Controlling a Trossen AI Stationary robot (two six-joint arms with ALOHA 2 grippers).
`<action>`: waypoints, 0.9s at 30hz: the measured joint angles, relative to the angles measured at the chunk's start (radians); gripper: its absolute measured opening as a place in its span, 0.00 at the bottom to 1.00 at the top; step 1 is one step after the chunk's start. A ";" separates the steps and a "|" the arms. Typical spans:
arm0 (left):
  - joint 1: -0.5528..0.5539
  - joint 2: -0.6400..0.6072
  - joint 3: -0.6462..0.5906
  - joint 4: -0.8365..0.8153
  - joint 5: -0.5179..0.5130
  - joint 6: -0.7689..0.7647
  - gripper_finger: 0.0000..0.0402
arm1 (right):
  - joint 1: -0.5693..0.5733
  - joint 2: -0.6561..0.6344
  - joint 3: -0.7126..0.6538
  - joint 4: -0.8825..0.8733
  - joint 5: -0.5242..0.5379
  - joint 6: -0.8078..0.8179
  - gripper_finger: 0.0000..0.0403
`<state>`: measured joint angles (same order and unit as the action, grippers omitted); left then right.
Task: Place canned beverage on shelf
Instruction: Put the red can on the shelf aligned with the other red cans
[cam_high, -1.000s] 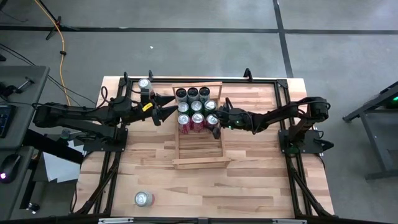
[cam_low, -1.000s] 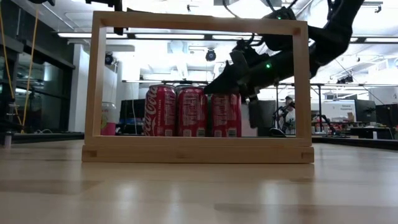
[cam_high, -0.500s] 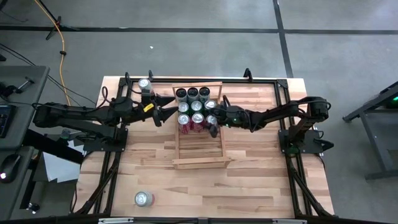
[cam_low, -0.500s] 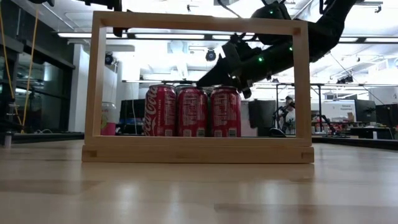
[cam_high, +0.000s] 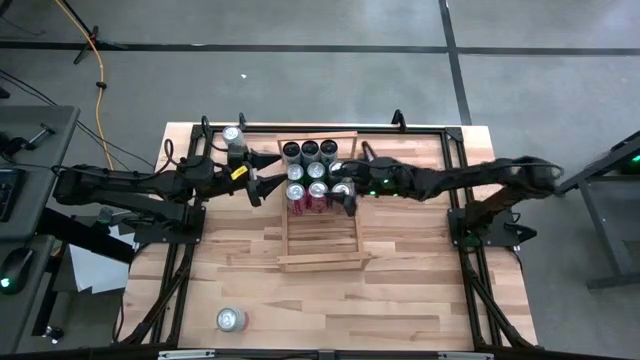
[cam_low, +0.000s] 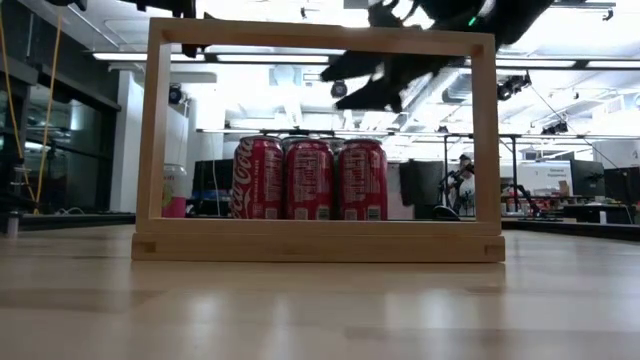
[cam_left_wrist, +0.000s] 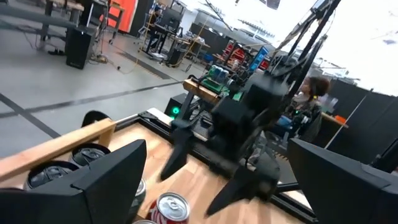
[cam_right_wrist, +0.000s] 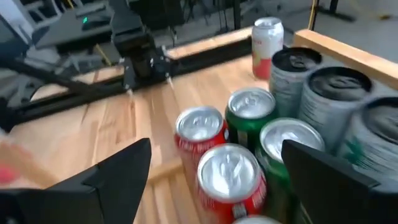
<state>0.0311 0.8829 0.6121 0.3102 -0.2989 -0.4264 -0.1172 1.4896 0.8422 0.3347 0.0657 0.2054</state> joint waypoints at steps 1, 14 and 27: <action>0.000 0.000 0.000 0.000 0.000 0.010 0.95 | 0.002 -0.042 0.005 -0.067 -0.004 0.001 0.85; 0.001 0.000 0.000 -0.122 -0.001 0.037 0.95 | 0.216 -0.276 -0.243 -0.422 0.144 0.319 0.23; -0.001 0.002 -0.127 0.020 -0.029 -0.019 0.89 | 0.146 -0.099 -0.308 -0.086 0.189 0.357 0.02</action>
<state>0.0299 0.8848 0.4847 0.3305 -0.3280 -0.4457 0.0284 1.3910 0.5338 0.2482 0.2546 0.5621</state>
